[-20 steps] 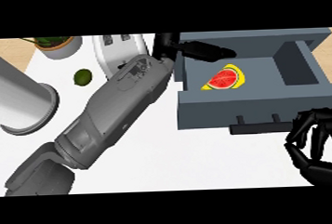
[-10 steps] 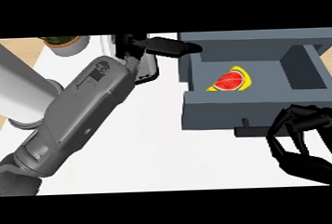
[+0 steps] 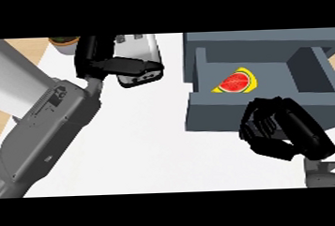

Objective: Pick up the cup, place it into the drawer and close the drawer

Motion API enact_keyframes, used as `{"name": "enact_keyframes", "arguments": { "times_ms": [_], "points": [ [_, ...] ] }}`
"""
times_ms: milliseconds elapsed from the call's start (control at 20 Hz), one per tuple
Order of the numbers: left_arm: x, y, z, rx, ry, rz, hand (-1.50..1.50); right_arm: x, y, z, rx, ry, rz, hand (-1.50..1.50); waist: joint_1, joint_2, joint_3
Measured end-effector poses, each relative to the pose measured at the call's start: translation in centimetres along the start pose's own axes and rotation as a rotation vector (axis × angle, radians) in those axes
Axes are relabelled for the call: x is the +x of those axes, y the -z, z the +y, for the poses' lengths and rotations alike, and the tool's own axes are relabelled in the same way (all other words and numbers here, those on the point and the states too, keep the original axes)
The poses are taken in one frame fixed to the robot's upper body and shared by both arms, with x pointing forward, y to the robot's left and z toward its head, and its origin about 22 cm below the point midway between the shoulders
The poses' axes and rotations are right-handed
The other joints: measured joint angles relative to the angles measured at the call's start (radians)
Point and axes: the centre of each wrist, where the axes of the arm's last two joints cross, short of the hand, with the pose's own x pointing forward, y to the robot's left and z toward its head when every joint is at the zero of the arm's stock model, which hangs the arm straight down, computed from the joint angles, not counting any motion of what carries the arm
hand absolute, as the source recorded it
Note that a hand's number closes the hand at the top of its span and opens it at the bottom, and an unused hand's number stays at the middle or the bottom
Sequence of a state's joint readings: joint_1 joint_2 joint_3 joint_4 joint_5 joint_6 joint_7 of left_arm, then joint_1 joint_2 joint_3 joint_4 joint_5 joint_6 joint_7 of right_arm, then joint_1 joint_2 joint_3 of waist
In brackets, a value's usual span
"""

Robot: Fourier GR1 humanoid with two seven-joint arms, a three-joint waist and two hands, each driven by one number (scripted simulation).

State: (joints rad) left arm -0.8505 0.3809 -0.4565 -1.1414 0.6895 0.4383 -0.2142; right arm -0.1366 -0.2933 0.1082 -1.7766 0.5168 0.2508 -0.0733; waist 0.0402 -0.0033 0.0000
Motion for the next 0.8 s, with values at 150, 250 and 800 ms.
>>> {"name": "enact_keyframes", "arguments": {
  "times_ms": [150,250,800],
  "points": [
    [-0.1,-0.9,2.1,0.016,-0.005,0.004,-1.50,-1.0,1.0,1.8,0.051,-0.118,0.014,1.50,0.001,0.002,0.000],
    [-0.2,-1.9,3.3,0.017,-0.009,0.010,-1.50,-1.5,2.0,3.3,0.076,-0.181,0.024,1.50,0.002,0.003,0.000],
    [-0.9,-6.3,9.6,0.048,-0.010,0.007,-1.50,-7.0,8.8,7.2,0.136,-0.331,0.059,1.50,-0.003,0.008,0.000]
  ]
}}
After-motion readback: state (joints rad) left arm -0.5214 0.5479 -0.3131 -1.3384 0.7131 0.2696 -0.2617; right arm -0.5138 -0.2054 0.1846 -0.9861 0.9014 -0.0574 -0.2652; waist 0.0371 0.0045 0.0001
